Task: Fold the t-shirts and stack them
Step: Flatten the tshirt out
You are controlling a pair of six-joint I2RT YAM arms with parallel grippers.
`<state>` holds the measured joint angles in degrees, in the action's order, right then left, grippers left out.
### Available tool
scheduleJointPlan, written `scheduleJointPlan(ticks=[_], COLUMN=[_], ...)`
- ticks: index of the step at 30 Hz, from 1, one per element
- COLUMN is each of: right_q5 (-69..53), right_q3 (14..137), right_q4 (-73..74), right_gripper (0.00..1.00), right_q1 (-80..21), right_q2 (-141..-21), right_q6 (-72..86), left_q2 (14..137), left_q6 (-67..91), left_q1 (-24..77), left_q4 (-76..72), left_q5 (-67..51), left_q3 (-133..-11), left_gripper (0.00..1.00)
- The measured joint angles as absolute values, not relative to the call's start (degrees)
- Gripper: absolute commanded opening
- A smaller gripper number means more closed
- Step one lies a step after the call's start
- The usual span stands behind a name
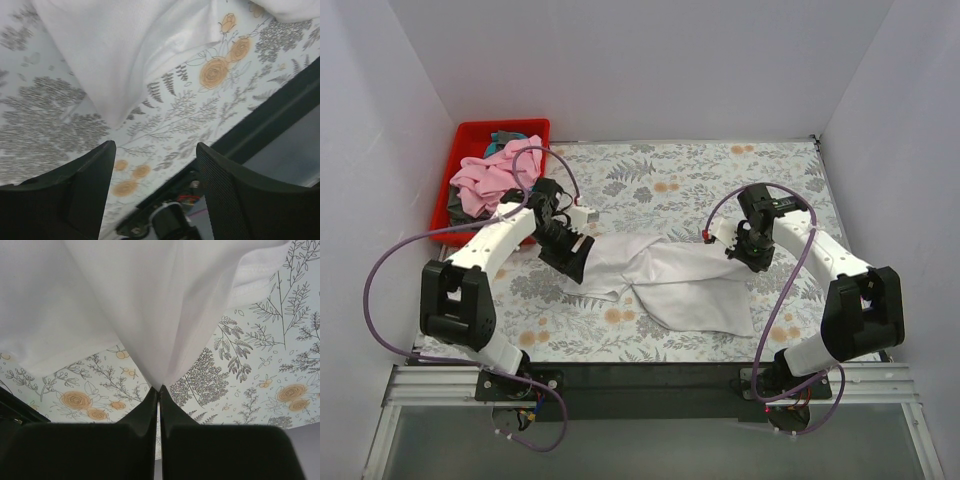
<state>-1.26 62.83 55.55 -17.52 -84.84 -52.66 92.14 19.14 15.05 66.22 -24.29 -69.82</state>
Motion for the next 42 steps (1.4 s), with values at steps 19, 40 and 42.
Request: scheduleJointPlan(ticks=[19,40,42], right_q5=[-3.1,-3.2,-3.2], right_q3=[62.9,62.8,62.8], right_q4=[55.6,56.4,56.7], right_gripper=[0.01,0.01,0.01], right_q1=[-18.1,-18.4,-18.4], right_q2=[-84.9,-87.2,-87.6], right_q6=[-50.5,-49.4,-49.4], left_q2=[79.3,82.9,83.0], left_q6=[-48.1,-68.6,-69.2], left_q1=[7.0,7.0,6.9], left_q4=[63.9,47.0,46.6], left_q5=[-34.0,-33.8,-34.0], left_q3=[-55.7,-42.2,-42.0], left_gripper=[0.48,0.46,0.44])
